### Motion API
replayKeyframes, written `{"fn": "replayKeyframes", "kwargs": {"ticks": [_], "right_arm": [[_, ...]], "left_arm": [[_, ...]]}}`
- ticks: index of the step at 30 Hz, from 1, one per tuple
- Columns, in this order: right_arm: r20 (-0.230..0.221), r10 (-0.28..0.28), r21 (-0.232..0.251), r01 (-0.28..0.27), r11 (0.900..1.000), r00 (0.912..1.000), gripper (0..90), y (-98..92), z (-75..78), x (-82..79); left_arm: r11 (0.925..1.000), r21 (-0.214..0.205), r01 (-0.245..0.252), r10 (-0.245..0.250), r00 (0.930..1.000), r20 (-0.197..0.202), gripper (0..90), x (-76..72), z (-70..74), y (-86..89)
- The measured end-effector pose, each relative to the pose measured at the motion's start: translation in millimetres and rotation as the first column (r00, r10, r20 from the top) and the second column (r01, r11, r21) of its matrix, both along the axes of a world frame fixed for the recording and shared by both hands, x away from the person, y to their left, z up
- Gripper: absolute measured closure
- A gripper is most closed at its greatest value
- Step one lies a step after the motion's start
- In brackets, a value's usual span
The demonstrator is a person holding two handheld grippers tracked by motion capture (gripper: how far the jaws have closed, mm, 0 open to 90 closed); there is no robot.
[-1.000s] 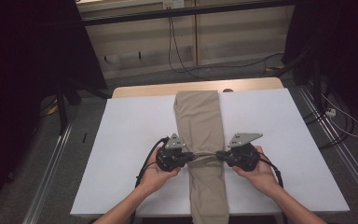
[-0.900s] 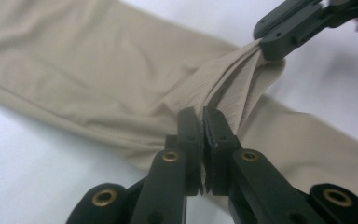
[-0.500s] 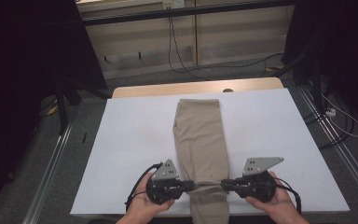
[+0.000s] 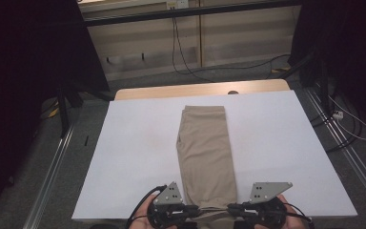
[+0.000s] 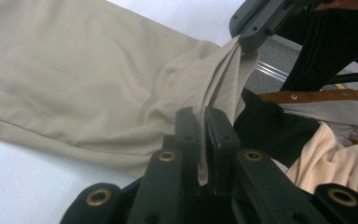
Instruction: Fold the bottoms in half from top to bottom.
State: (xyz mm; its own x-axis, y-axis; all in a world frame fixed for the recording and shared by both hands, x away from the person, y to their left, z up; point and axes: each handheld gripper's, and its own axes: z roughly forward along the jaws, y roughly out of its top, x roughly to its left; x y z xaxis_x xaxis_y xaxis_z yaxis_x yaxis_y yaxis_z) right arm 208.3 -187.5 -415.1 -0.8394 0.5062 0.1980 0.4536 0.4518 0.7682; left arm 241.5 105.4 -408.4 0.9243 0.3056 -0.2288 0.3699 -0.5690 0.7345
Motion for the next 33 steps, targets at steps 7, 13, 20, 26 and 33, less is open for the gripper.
{"fn": "replayKeyframes", "kwargs": {"ticks": [7,13,20,26,33], "right_arm": [[-0.023,0.005,0.006,-0.004,1.0,0.9997,62.6,-1.8,-1.1,-0.4],[0.021,-0.074,0.001,0.074,0.9973,0.9971,44.8,-4.3,1.7,23.7],[0.052,-0.183,-0.047,0.186,0.9814,0.9817,30.0,-18.3,2.6,97.9],[0.046,-0.252,-0.064,0.255,0.9649,0.9666,27.7,-25.1,-7.2,166.2],[0.081,-0.317,-0.04,0.321,0.9461,0.9449,32.6,-20.8,-8.8,226.0]], "left_arm": [[0.9998,-0.007,-0.02,0.02,0.9998,0.001,59.9,4.3,-0.8,3.2],[0.9887,0.01,-0.149,0.148,0.9839,0.1,32.0,39.3,0.0,3.2],[0.9463,-0.011,-0.323,0.321,0.9329,0.164,14.9,122.6,-2.3,1.5],[0.9221,-0.03,-0.386,0.386,0.9097,0.154,18.3,178.9,-7.1,-5.7],[0.8893,-0.025,-0.457,0.455,0.8782,0.147,20.3,237.1,-8.0,-11.2]]}}
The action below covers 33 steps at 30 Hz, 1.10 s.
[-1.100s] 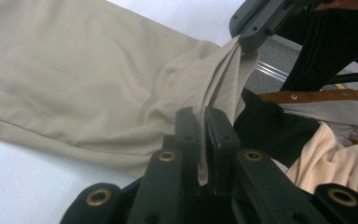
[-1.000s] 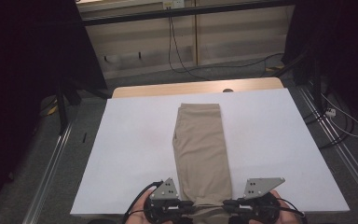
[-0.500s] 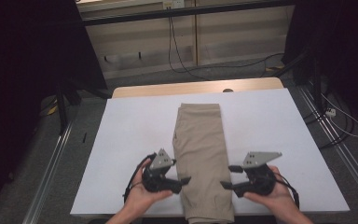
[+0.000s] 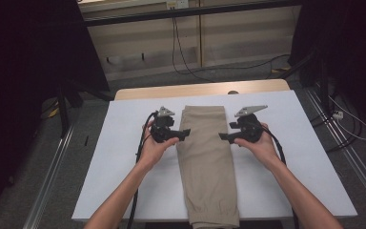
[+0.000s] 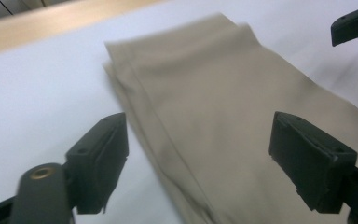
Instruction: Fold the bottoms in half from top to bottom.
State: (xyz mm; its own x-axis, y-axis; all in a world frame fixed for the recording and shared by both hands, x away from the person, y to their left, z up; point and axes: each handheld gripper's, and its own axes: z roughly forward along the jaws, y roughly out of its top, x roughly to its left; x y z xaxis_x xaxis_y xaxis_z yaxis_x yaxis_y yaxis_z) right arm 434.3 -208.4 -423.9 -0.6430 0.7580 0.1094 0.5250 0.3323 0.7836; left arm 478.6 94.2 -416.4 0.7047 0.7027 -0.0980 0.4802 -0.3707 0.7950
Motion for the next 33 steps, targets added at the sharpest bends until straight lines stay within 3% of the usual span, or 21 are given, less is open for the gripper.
{"fn": "replayKeyframes", "kwargs": {"ticks": [3,4,5,10,12,16,19,23,24,25,28,29,30,32,33], "right_arm": [[0.009,-0.037,-0.004,0.037,0.9993,0.9993,36.0,2.3,1.4,27.4],[0.022,-0.042,-0.006,0.043,0.9991,0.9989,38.4,3.3,1.6,36.6],[0.018,-0.045,-0.011,0.045,0.9989,0.9988,40.0,4.3,1.8,46.4],[0.013,-0.12,-0.026,0.12,0.9924,0.9927,48.4,3.8,-4.4,87.8],[0.006,-0.135,-0.058,0.135,0.9891,0.9908,50.7,4.2,-8.8,101.0],[-0.016,-0.152,-0.076,0.15,0.9858,0.9883,50.6,7.7,-17.0,118.2],[-0.049,-0.151,-0.093,0.146,0.985,0.9874,48.3,12.3,-24.6,129.0],[-0.052,-0.191,-0.112,0.185,0.9764,0.9802,40.8,10.4,-33.5,137.5],[-0.061,-0.199,-0.107,0.192,0.9755,0.978,38.0,8.6,-36.2,137.9],[-0.069,-0.2,-0.084,0.194,0.9773,0.9773,37.9,6.3,-38.4,138.2],[-0.075,-0.197,-0.068,0.192,0.9791,0.9776,38.5,4.6,-38.7,139.9],[-0.077,-0.195,-0.071,0.19,0.9792,0.9778,39.5,4.8,-38.5,140.1],[-0.08,-0.191,-0.068,0.186,0.9802,0.9783,41.6,4.0,-38.2,140.7],[-0.104,-0.192,-0.05,0.188,0.981,0.9759,51.0,0.5,-37.4,140.8],[-0.125,-0.197,-0.026,0.195,0.9804,0.9724,57.0,-1.6,-36.8,140.5]], "left_arm": [[0.9989,-0.02,-0.042,0.043,0.9985,0.033,20.0,24.6,-0.5,-1.5],[0.9979,-0.034,-0.056,0.058,0.9965,0.06,20.4,31.8,-2.2,-3.8],[0.9976,-0.024,-0.065,0.067,0.9957,0.064,20.8,39.4,-3.9,-5.9],[0.997,0.01,-0.077,0.077,0.9967,0.029,27.2,70.8,-21.3,-18.3],[0.9962,0.037,-0.079,0.079,0.9968,0.015,30.9,80.7,-28.2,-20.8],[0.9937,0.05,-0.1,0.1,0.995,-0.002,37.5,98.8,-32.9,-22.2],[0.9931,0.036,-0.112,0.112,0.9934,-0.021,40.0,109.0,-32.2,-22.2],[0.9943,0.055,-0.092,0.094,0.9949,-0.038,36.1,114.8,-35.4,-24.7],[0.9953,0.025,-0.093,0.095,0.9944,-0.047,35.3,115.6,-36.2,-24.3],[0.9959,0.023,-0.087,0.088,0.9946,-0.054,35.3,116.7,-37.7,-23.9],[0.9945,0.058,-0.087,0.091,0.9938,-0.064,36.0,119.6,-42.7,-25.7],[0.9969,0.045,-0.064,0.068,0.994,-0.085,37.5,120.2,-43.9,-25.3],[0.997,0.026,-0.073,0.075,0.9936,-0.085,41.5,119.1,-45.4,-27.5],[0.9962,0.06,-0.063,0.067,0.995,-0.074,39.9,117.6,-44.6,-30.2],[0.9969,0.054,-0.058,0.063,0.9944,-0.085,41.7,116.9,-43.8,-31.0]]}}
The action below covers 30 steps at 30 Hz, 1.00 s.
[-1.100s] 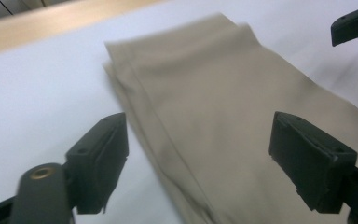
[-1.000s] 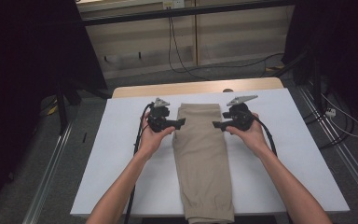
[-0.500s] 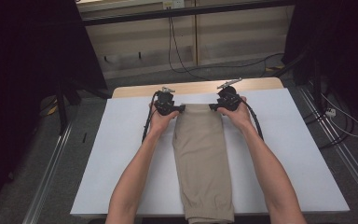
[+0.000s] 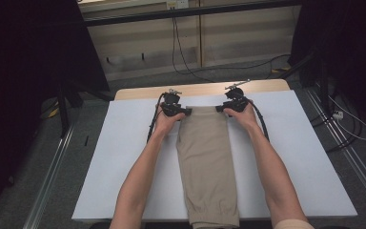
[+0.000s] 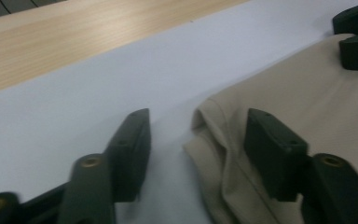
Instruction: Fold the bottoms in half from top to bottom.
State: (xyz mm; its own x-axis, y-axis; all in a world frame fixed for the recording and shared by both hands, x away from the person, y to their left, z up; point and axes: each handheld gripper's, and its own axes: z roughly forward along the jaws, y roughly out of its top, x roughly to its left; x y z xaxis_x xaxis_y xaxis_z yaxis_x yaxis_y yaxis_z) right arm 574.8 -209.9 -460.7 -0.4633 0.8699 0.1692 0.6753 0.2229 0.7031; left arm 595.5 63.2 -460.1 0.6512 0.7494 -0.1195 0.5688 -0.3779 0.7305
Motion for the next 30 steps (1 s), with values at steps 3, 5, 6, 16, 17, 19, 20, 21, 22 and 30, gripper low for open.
{"fn": "replayKeyframes", "kwargs": {"ticks": [3,5,6,16,17,19,20,21,22,30], "right_arm": [[0.004,0.029,-0.003,-0.029,0.9996,0.9996,60.2,0.3,-0.5,-1.0],[-0.011,0.054,-0.007,-0.054,0.9985,0.9985,68.5,2.4,1.0,-1.4],[-0.02,0.077,0.013,-0.077,0.997,0.9968,73.3,2.9,0.6,-1.5],[-0.028,0.046,0.086,-0.044,0.9953,0.9985,87.1,-0.2,8.7,-7.4],[-0.021,0.035,0.108,-0.032,0.9937,0.9992,87.3,-3.2,11.5,-7.8],[-0.006,0.029,0.11,-0.029,0.9936,0.9996,87.5,-5.2,18.7,-8.8],[0.012,0.028,0.114,-0.029,0.993,0.9995,87.6,-5.1,23.3,-9.7],[0.023,0.024,0.119,-0.026,0.9926,0.9994,87.6,-5.1,28.2,-10.6],[0.038,0.02,0.119,-0.025,0.9925,0.9991,87.7,-5.7,32.9,-11.4],[0.107,-0.03,0.145,0.014,0.9893,0.9938,87.8,-7.0,67.0,-8.9]], "left_arm": [[0.9995,-0.031,-0.011,0.01,0.9996,-0.026,50.3,-0.6,-0.2,-0.6],[0.9995,-0.03,0.008,-0.01,0.9987,-0.051,57.0,-0.8,1.6,0.9],[0.9994,-0.027,0.023,-0.025,0.9974,-0.068,63.4,-1.7,2.4,1.4],[0.9922,-0.124,-0.012,0.005,0.9984,-0.056,86.2,-13.9,9.1,9.1],[0.9932,-0.116,-0.012,0.007,0.9991,-0.043,86.3,-14.5,12.8,9.0],[0.9907,-0.135,-0.015,0.011,0.9996,-0.025,86.5,-14.9,21.3,9.8],[0.9897,-0.143,-0.014,0.013,0.9998,-0.013,86.5,-15.0,25.8,10.3],[0.9886,-0.149,-0.018,0.019,0.9998,0.002,86.5,-15.0,30.1,10.4],[0.9873,-0.158,-0.019,0.02,0.9998,0.009,86.5,-15.0,34.4,11.0],[0.9813,-0.191,-0.021,0.038,0.9956,0.086,86.5,-8.4,66.8,13.5]]}}
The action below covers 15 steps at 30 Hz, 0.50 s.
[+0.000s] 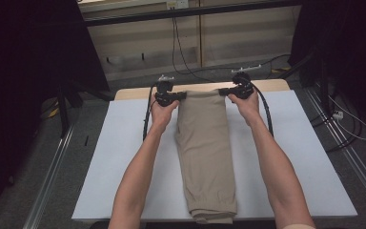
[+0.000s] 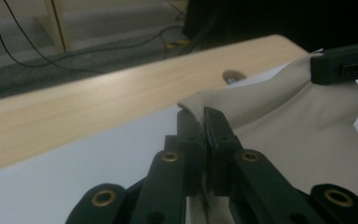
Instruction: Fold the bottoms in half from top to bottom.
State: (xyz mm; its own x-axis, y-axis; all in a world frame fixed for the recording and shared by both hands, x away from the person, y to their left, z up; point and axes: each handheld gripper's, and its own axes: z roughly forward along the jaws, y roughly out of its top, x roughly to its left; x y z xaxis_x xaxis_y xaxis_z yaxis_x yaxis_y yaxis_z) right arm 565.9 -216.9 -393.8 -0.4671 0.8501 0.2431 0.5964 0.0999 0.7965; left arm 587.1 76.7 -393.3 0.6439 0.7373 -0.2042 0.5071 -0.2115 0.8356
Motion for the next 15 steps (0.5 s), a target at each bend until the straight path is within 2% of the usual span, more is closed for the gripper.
{"fn": "replayKeyframes", "kwargs": {"ticks": [2,5,6,8,10,13,14,15], "right_arm": [[0.019,-0.008,-0.002,0.008,1.0,0.9998,87.8,-0.5,8.7,1.8],[0.061,-0.015,0.021,0.013,0.9997,0.998,87.8,-1.9,23.2,2.5],[0.071,-0.015,0.026,0.013,0.9996,0.9974,87.8,-2.2,28.5,2.1],[0.097,-0.01,0.04,0.007,0.9992,0.9952,87.9,-3.3,38.9,-1.9],[0.111,-0.005,0.032,0.001,0.9995,0.9938,87.8,-4.6,43.5,-7.5],[0.128,0.006,0.046,-0.012,0.9988,0.9917,87.8,-6.0,47.6,-21.0],[0.134,0.013,0.032,-0.017,0.9993,0.9909,87.8,-5.2,49.1,-26.5],[0.139,0.024,0.035,-0.029,0.999,0.99,87.8,-4.2,51.0,-34.3]], "left_arm": [[0.9998,-0.019,0.0,0.001,0.9999,0.014,86.5,3.2,8.9,1.2],[0.9991,-0.043,0.003,0.0,0.9987,0.05,86.4,4.8,25.2,2.2],[0.9995,-0.03,0.012,-0.009,0.9972,0.074,86.4,3.7,30.9,1.4],[0.9992,-0.02,0.035,-0.033,0.9946,0.098,86.4,-3.3,40.0,1.1],[0.9978,-0.041,0.052,-0.047,0.9919,0.118,86.5,-16.4,44.7,4.0],[0.9955,-0.066,0.068,-0.058,0.989,0.136,86.4,-34.3,44.8,8.2],[0.9961,-0.042,0.077,-0.07,0.9868,0.146,86.4,-41.4,45.1,9.5],[0.9957,-0.039,0.084,-0.077,0.986,0.148,86.4,-45.4,45.4,11.5]]}}
